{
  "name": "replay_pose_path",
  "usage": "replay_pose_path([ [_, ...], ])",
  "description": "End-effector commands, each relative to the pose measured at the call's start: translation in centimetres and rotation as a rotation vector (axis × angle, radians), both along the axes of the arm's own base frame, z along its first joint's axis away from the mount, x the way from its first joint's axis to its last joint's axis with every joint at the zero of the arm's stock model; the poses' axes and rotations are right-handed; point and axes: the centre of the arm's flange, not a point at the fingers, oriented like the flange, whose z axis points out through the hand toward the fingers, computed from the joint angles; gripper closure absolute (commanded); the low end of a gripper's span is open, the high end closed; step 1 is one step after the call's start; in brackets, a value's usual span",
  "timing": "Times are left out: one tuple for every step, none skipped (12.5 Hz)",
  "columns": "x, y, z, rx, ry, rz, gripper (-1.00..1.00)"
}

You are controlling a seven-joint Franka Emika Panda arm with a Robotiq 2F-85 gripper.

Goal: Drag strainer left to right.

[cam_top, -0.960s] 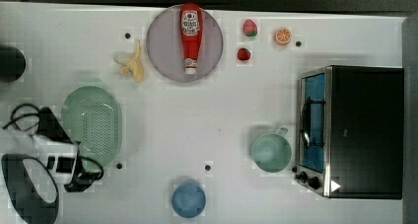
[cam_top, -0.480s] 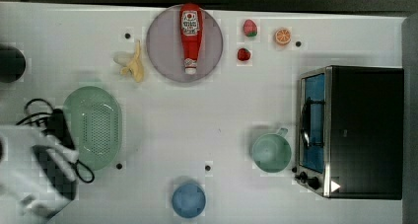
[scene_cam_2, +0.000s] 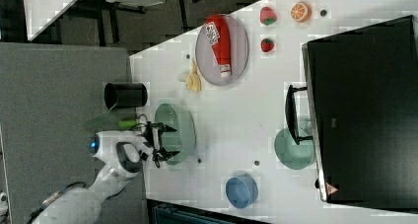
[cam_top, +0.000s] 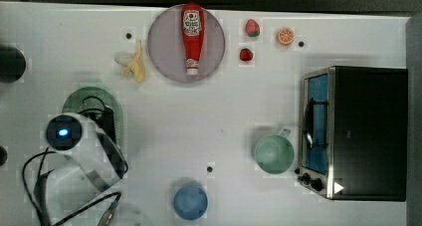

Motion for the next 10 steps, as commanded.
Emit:
replay_pose_path([
  [0.5, -0.8, -0.6, -0.001, 0.004, -0.094, -1.00],
  [0.5, -1.0, -1.5, -0.001, 0.004, -0.100, -1.00],
  [0.5, -0.9, -2.0, 0.006, -0.004, -0.102, -1.00],
  [0.4, -1.0, -2.6, 0.002, -0.002, -0.103, -1.00],
  [0.4, -1.6, -3.1, -0.010, 0.002, -0.109, -1.00],
  [0.5, -2.1, -3.4, -0.018, 0.004, -0.114, -1.00],
  [0.6, -2.1, -3.3, -0.017, -0.001, -0.113, -1.00],
  [0.6, -2.6, -3.5, -0.027, 0.005, -0.118, -1.00],
  [0.7, -3.3, -3.6, -0.035, -0.003, -0.118, -1.00],
  [1.1, -4.0, -3.6, -0.043, -0.009, -0.127, -1.00],
])
